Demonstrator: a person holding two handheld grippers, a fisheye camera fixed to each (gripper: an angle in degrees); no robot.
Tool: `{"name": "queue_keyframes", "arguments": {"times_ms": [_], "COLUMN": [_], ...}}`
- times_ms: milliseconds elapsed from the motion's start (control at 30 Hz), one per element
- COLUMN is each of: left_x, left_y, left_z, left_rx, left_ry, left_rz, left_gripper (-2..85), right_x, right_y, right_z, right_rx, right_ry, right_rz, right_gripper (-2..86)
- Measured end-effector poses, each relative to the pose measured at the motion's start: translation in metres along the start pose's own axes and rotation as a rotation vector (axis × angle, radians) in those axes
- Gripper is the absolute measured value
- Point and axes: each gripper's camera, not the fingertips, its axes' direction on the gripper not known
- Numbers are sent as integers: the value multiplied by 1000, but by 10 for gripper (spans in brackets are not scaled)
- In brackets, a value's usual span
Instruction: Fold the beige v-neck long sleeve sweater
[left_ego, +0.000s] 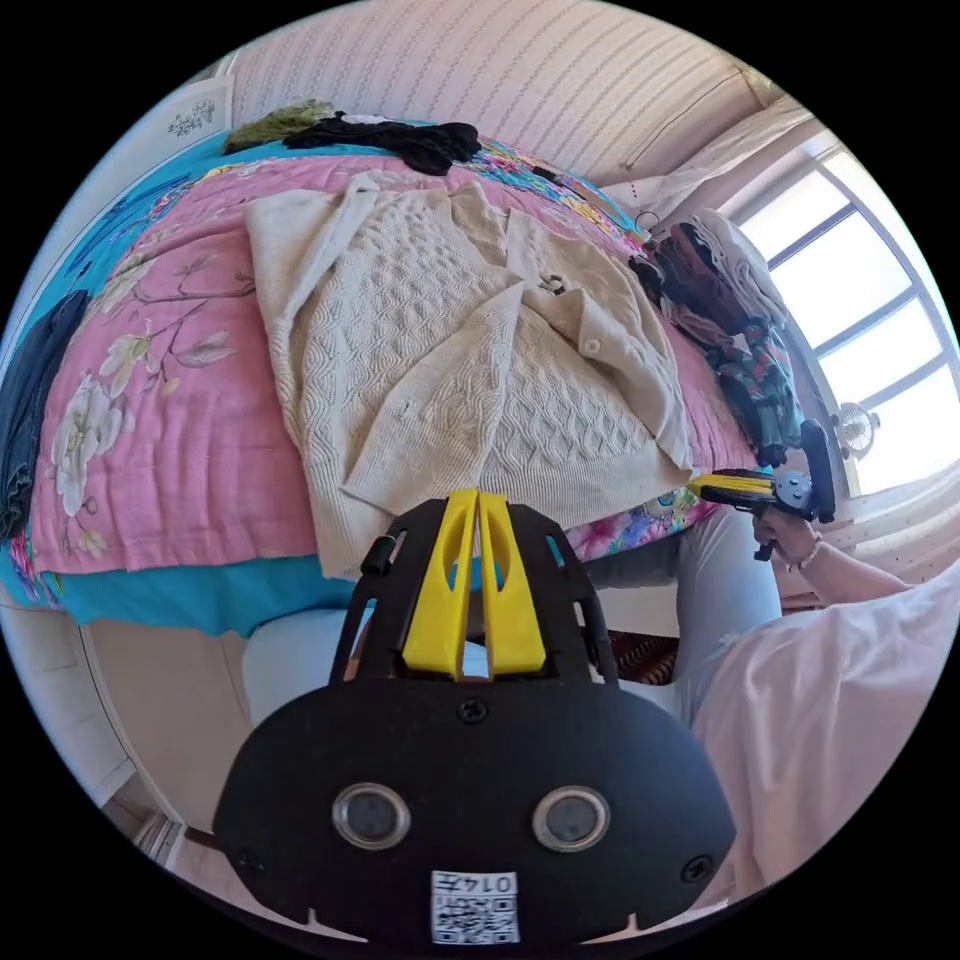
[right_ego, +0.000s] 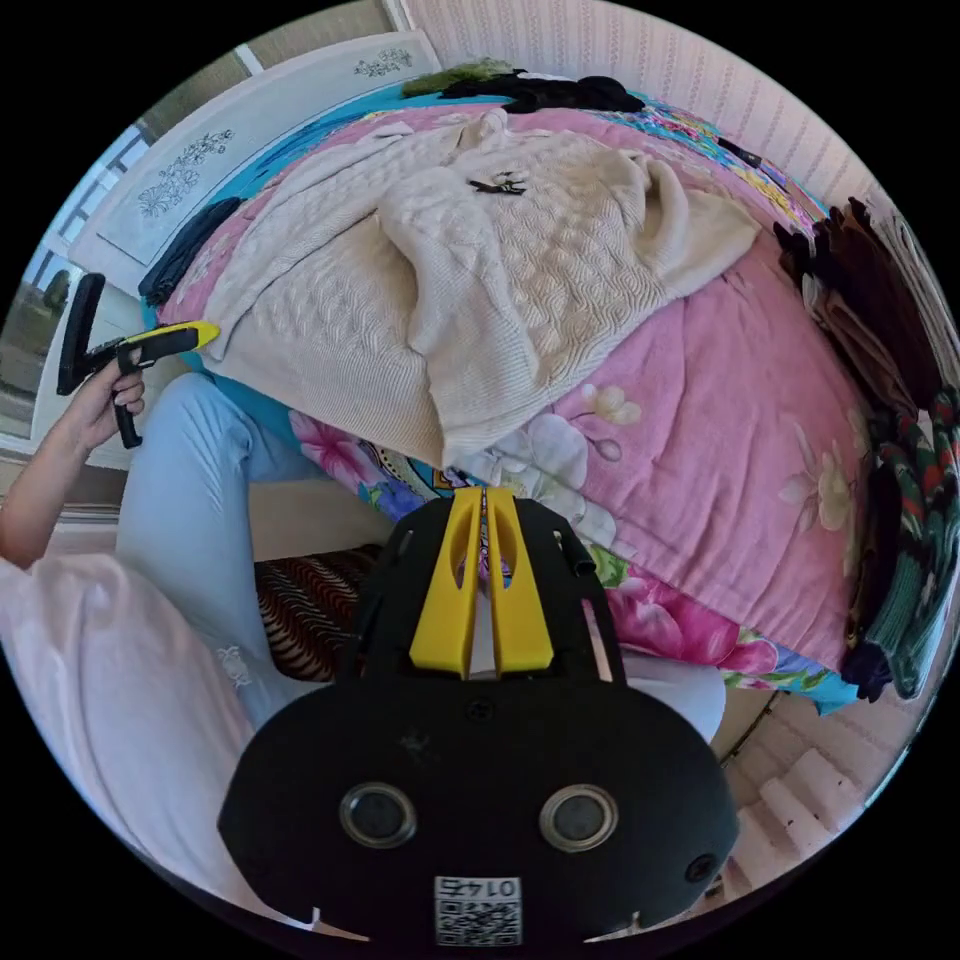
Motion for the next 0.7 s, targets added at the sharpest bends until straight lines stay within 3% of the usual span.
{"name": "queue_keyframes", "arguments": {"times_ms": [133,333,533,700], "left_x": [-16,-42,-55,-59], "left_y": [14,5,-17,-13], "left_z": [-19,-24,14,9], "left_rx": [68,166,44,66], "left_ry": [2,-31,-31,14], "left_rz": [-111,-240,-277,-270], "left_gripper": [-4,63,62,-1], "right_x": [-7,-66,-120,-110], "right_y": [-1,-27,-76,-105], "right_z": [-12,-26,11,40], "right_rx": [59,311,246,130], "right_ry": [29,169,199,328], "right_rz": [28,-176,-366,-288], "right_gripper": [5,81,107,118]}}
